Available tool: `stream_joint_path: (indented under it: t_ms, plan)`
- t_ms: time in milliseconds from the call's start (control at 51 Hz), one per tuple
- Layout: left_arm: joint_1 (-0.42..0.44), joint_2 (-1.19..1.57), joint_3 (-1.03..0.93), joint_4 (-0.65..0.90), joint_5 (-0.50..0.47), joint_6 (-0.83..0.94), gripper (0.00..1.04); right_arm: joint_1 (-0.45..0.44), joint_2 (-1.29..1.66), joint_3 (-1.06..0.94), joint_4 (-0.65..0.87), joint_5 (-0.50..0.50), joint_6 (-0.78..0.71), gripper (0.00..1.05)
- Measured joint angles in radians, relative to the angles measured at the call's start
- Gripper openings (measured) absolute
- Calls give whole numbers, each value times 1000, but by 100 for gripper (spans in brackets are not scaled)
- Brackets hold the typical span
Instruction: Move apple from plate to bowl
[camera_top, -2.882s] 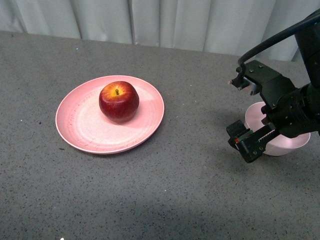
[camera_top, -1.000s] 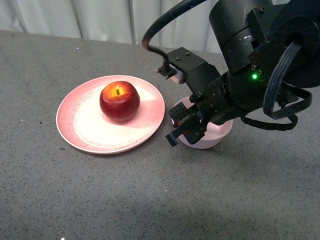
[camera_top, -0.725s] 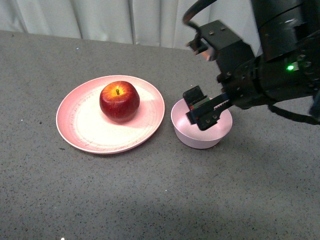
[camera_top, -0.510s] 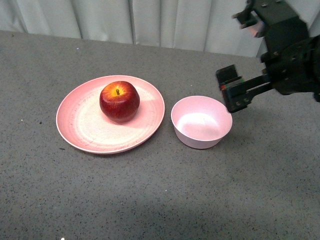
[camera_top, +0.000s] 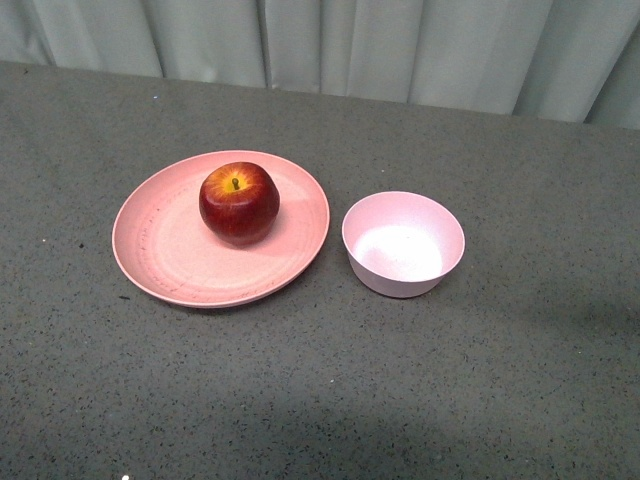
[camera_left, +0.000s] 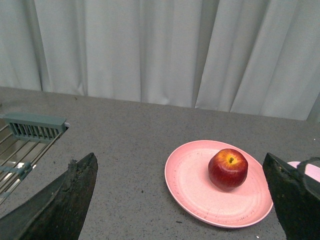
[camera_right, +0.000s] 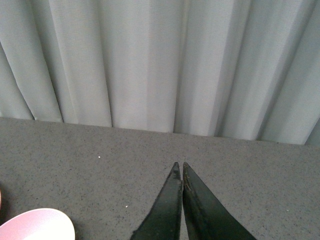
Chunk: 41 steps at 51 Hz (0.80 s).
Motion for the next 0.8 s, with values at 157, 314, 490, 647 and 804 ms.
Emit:
stream_joint_path:
  t_ms: [157, 314, 490, 647, 804]
  plan:
    - [0, 0, 0, 0, 0, 0, 98, -26, -133, -58, -80, -24, 4, 1]
    - [0, 0, 0, 0, 0, 0, 98, -49, -307, -100, -196, -47, 5, 1]
    - [0, 0, 0, 0, 0, 0, 98, -120, -468, -161, -302, -129, 6, 1]
    - [0, 0, 0, 0, 0, 0, 98, -137, -579, -187, -383, -131, 7, 1]
    - [0, 0, 0, 0, 0, 0, 98, -137, -732, -215, -506, -134, 7, 1]
